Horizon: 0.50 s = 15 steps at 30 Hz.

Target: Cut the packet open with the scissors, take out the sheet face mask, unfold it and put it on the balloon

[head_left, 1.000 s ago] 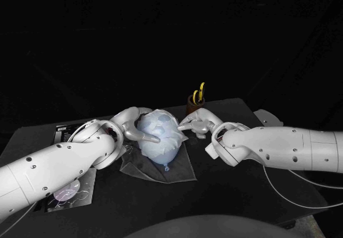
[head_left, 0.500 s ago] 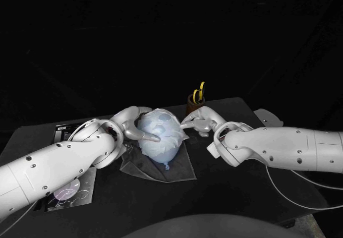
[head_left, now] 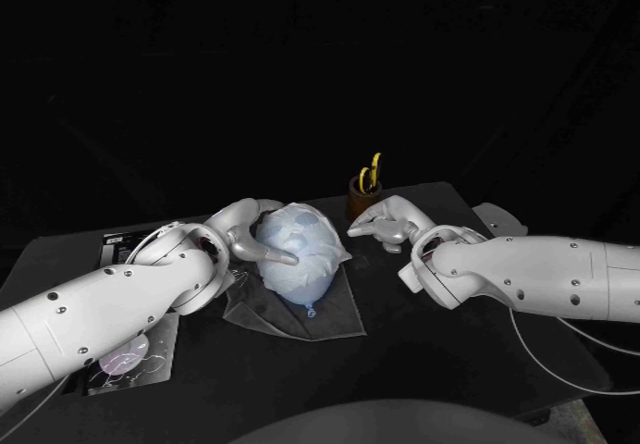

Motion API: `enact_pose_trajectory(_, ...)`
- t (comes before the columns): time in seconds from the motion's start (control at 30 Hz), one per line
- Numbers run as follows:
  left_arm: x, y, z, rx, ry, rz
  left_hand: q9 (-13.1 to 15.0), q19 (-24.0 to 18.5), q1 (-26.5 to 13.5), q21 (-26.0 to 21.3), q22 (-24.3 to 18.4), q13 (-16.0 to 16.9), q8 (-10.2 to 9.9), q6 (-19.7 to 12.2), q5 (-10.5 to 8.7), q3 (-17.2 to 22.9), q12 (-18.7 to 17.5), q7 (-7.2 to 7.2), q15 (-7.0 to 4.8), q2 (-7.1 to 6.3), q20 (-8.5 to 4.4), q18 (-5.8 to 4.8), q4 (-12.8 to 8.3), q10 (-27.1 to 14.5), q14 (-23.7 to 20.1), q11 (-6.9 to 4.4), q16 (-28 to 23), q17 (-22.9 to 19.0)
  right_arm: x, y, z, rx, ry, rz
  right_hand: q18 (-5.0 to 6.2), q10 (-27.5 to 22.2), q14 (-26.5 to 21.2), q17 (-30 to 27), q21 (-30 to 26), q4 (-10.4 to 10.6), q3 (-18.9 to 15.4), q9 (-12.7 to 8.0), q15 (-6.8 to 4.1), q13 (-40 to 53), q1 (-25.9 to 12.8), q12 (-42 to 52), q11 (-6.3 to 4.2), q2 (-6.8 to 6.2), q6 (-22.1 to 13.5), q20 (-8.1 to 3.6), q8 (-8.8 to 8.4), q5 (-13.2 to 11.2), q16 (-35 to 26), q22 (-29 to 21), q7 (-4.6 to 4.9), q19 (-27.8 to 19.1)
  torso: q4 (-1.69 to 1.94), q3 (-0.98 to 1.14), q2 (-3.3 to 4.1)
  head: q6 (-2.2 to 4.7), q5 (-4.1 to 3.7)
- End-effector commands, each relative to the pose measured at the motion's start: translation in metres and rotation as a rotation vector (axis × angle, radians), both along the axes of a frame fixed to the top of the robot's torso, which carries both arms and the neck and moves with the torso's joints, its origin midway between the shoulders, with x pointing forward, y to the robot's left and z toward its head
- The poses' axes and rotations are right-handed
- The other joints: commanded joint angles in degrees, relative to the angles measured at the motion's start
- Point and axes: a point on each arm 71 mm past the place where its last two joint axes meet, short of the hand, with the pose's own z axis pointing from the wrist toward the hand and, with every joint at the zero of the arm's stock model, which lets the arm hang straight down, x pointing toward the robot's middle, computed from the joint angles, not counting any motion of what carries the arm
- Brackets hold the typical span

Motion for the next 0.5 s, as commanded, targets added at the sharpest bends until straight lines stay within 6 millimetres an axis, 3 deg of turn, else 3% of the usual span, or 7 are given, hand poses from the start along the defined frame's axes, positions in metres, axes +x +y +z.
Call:
enact_pose_trajectory(0.03,0.000,-0.001,-0.001,0.004,0.006,-0.010,0.03,0.46,0.65,0.30,0.07,0.01,0.36,0.09,0.21,-0.12,-0.21,7.56,0.08,-0.12,0.09,0.75,-0.04,-0.19,0.48,-0.23,0.22,0.09,0.001,-0.002,0.000,-0.009,0.005,0.007,1.17,9.35,7.60,15.05,-0.38,-0.58,0.20,6.56,-2.26,22.35,-0.42,21.81,-4.04,0.06,0.93,-0.25,2.88,0.15,0.20,0.01,-1.50,-0.16,0.03,0.00,0.01,0.05,-0.09)
enact_pose_trajectory(0.2,0.000,-0.001,-0.001,0.001,0.006,-0.011,0.03,0.46,0.65,0.30,0.07,0.01,0.36,0.09,0.21,-0.12,-0.21,7.56,0.08,-0.12,0.09,0.75,-0.04,-0.19,0.48,-0.23,0.22,0.09,0.003,-0.005,-0.002,-0.017,0.014,-0.003,1.24,9.10,7.60,15.05,-0.67,-0.79,0.29,6.91,-2.30,21.93,-0.70,21.16,-4.04,0.10,0.05,-0.31,2.73,0.14,0.20,-0.20,-1.47,-0.38,0.03,-0.04,0.03,0.22,-0.11)
enact_pose_trajectory(0.3,0.000,0.000,-0.001,-0.006,0.007,-0.013,0.04,0.57,0.72,0.33,0.09,0.02,0.37,0.13,0.22,-0.09,-0.20,7.55,0.07,-0.11,0.09,0.79,-0.04,-0.13,0.53,-0.25,0.23,0.10,0.005,-0.001,-0.004,-0.014,0.033,0.011,1.53,8.40,7.60,15.05,-1.99,-0.48,0.50,6.99,-1.85,20.90,-1.74,19.47,-3.39,0.09,-2.42,-0.28,1.36,0.13,0.20,-1.30,-0.67,-1.46,0.05,-0.02,0.02,0.32,-0.07)
enact_pose_trajectory(0.37,0.000,0.000,0.000,-0.013,0.007,-0.014,0.06,0.62,0.73,0.35,0.10,0.01,0.38,0.19,0.22,-0.09,-0.21,7.54,0.06,-0.11,0.09,0.79,-0.04,-0.14,0.62,-0.25,0.24,0.12,0.007,0.001,-0.006,-0.001,0.046,0.023,2.04,6.11,7.00,12.69,-4.68,0.52,-1.12,6.43,-0.64,17.86,-4.60,14.42,-1.78,-0.21,-5.97,0.16,-0.92,-0.08,-0.61,-3.66,1.23,-3.74,0.03,0.01,0.04,0.49,0.00)
enact_pose_trajectory(0.4,0.000,0.001,0.000,-0.020,0.007,-0.016,0.06,0.67,0.74,0.36,0.11,0.02,0.38,0.19,0.22,-0.09,-0.20,7.54,0.06,-0.10,0.09,0.80,-0.04,-0.14,0.63,-0.26,0.25,0.12,0.008,0.003,-0.007,0.010,0.055,0.028,2.48,3.62,5.81,8.94,-7.95,0.31,-1.97,5.95,0.78,15.15,-5.28,9.76,-0.57,0.11,-8.40,1.07,-2.80,0.15,-2.06,-6.37,3.01,-6.62,0.04,0.00,0.03,0.53,0.04)
enact_pose_trajectory(0.47,0.000,0.001,0.000,-0.032,0.006,-0.021,0.06,0.68,0.79,0.37,0.11,0.02,0.39,0.20,0.23,-0.07,-0.20,7.53,0.05,-0.09,0.10,0.82,-0.04,-0.09,0.68,-0.27,0.26,0.14,0.010,0.005,-0.008,0.026,0.058,0.031,4.61,-4.27,1.24,-2.13,-19.75,0.18,-2.44,5.29,2.11,7.43,-5.58,-3.61,0.96,0.42,-11.60,2.03,-5.08,0.28,-7.11,-16.29,4.61,-17.15,0.09,-0.03,0.05,0.68,0.16)
enact_pose_trajectory(0.5,0.000,0.001,0.001,-0.042,0.006,-0.025,0.08,0.67,0.88,0.37,0.12,0.03,0.40,0.25,0.24,-0.03,-0.19,7.51,0.04,-0.08,0.10,0.85,-0.05,-0.05,0.76,-0.29,0.27,0.16,0.012,0.005,-0.009,0.036,0.054,0.031,4.83,-8.20,-1.04,-6.18,-22.45,0.12,-2.64,5.06,2.51,3.84,-5.67,-9.74,1.70,0.27,-12.40,2.46,-5.78,0.26,-9.44,-18.20,4.88,-19.66,0.10,-0.03,0.06,0.72,0.18)
